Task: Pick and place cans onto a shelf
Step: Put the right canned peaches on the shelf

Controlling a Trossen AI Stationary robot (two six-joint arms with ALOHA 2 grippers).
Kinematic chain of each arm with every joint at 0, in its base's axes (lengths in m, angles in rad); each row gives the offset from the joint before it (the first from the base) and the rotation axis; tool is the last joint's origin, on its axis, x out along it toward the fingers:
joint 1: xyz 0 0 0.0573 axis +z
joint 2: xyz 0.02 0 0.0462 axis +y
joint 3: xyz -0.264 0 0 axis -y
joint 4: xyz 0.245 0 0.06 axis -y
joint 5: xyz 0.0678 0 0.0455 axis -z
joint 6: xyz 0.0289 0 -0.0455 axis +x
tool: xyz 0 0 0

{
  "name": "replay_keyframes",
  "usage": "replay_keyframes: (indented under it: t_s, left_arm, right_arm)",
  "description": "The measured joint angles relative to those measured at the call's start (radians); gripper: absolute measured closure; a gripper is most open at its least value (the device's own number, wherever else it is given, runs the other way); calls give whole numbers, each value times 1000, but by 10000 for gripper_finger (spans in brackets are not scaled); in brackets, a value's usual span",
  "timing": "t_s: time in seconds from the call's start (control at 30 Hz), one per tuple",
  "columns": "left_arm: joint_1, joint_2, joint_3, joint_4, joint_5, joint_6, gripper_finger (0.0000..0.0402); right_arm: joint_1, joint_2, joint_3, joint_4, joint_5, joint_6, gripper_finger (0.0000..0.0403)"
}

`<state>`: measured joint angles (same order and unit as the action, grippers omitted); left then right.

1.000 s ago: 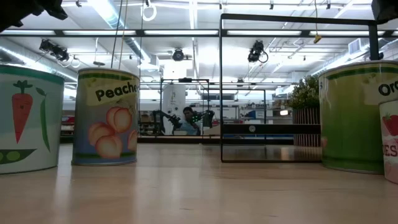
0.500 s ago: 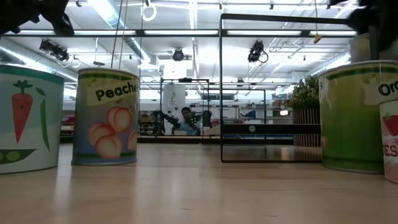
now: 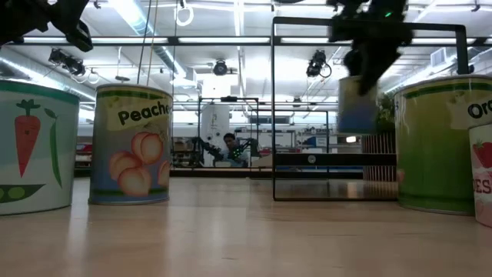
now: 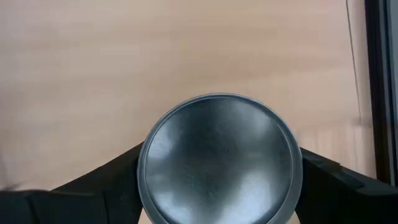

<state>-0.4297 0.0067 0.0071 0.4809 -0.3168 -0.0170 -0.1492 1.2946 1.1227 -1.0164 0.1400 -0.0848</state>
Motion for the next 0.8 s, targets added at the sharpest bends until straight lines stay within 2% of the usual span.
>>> replay_keyframes:
  t_s: [0.13, 0.3, 0.5, 0.8]
  left_arm:
    - [0, 0, 0, 0, 0, 2, 253]
    - [0, 0, 0, 0, 0, 2, 253]
    - [0, 0, 0, 0, 0, 2, 253]
    - [0, 0, 0, 0, 0, 2, 253]
  right_arm:
    - [-99, 97, 29, 44, -54, -115, 78]
    - [-176, 240, 167, 21, -110, -206, 78]
    - [-258, 340, 283, 11, -147, -299, 78]
    - [-360, 419, 302, -11, -207, -333, 71]
